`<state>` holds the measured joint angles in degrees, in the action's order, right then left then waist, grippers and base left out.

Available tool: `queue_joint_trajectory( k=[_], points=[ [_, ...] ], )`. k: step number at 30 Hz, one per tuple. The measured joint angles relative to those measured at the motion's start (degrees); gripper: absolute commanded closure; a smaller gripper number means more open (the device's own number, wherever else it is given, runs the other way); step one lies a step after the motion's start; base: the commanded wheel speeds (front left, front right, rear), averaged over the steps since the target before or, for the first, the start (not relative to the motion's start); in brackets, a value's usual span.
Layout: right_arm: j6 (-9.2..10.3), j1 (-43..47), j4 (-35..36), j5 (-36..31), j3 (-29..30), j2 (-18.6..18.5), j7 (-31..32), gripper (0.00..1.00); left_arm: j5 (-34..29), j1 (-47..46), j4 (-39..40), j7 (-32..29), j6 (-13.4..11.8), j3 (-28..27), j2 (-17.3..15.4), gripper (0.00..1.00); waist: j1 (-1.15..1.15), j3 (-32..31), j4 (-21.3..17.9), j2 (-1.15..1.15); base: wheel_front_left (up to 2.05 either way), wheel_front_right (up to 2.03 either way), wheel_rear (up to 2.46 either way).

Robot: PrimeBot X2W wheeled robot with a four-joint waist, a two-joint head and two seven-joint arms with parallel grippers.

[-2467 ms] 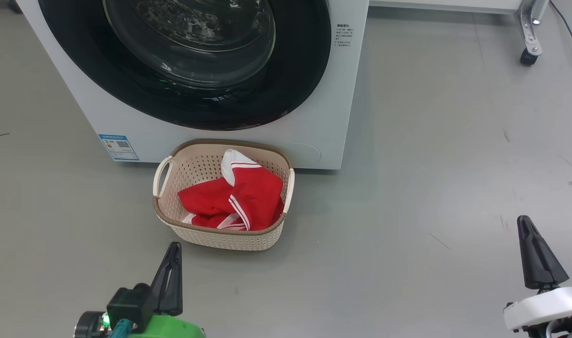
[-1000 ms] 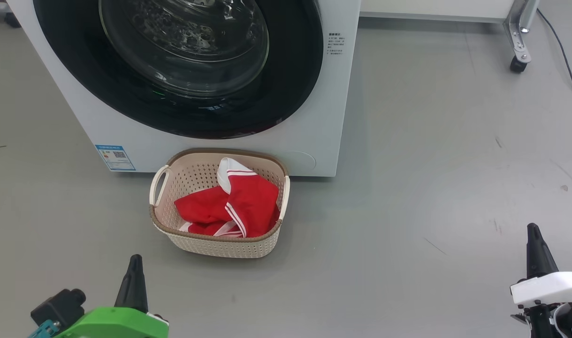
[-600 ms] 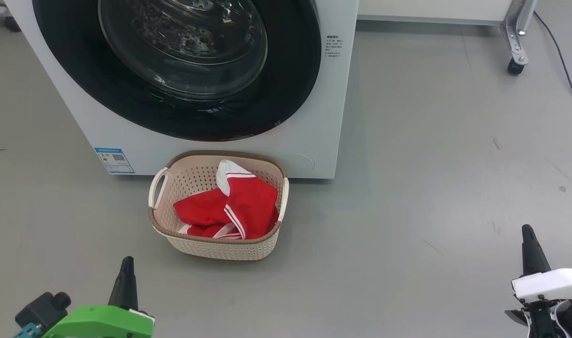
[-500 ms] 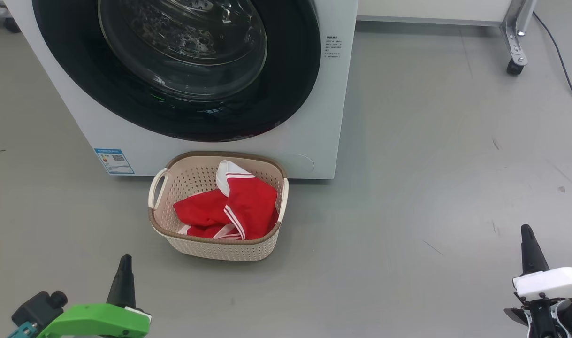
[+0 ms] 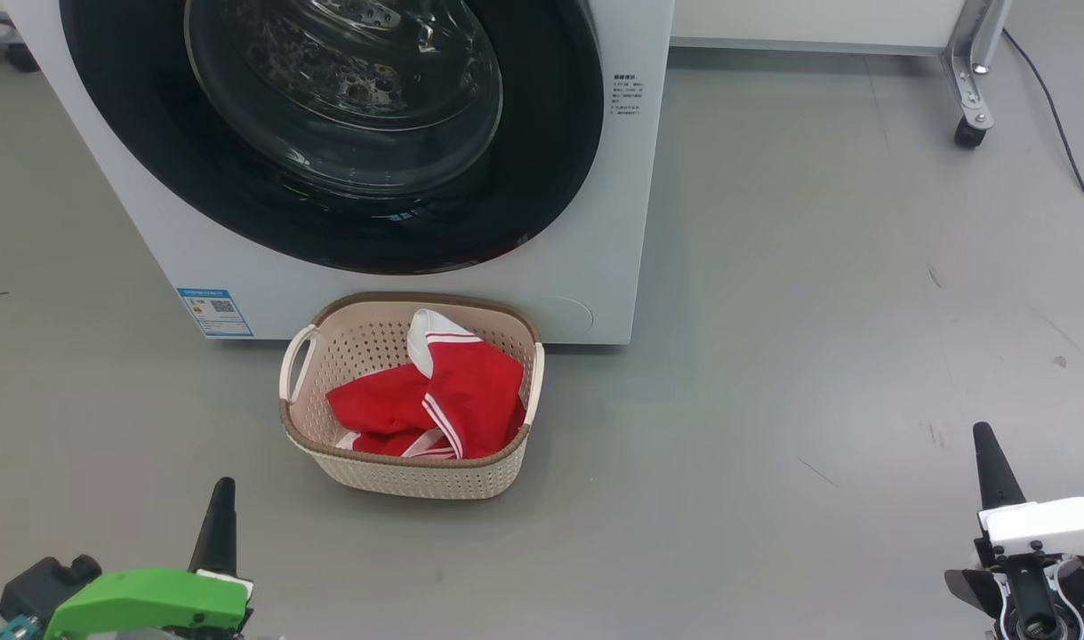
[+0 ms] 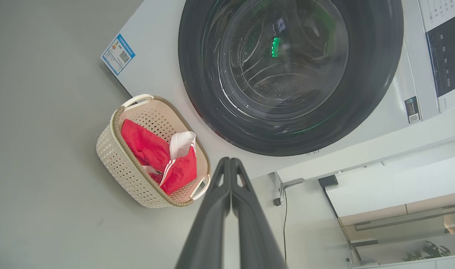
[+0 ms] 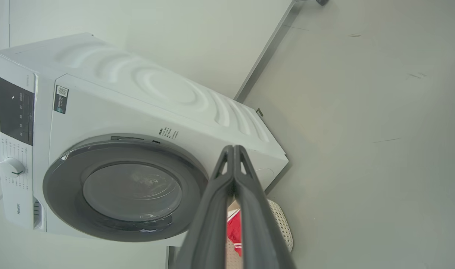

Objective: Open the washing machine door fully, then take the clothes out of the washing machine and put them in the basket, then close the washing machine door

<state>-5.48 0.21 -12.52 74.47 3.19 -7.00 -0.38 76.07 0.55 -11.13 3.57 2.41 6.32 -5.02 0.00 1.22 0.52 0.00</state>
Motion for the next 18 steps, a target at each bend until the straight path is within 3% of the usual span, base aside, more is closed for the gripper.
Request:
queue_joint_trajectory(
  k=[18],
  points=[
    [-0.94, -2.1, -2.0, 11.4, 1.6, 2.1, 3.1, 1.00, 12.9, -1.5, -1.5, -2.6, 2.5, -2.4, -1.0, 1.00, 0.00, -0.6, -0.3, 0.00, 0.00, 0.00, 0.00]
  ],
)
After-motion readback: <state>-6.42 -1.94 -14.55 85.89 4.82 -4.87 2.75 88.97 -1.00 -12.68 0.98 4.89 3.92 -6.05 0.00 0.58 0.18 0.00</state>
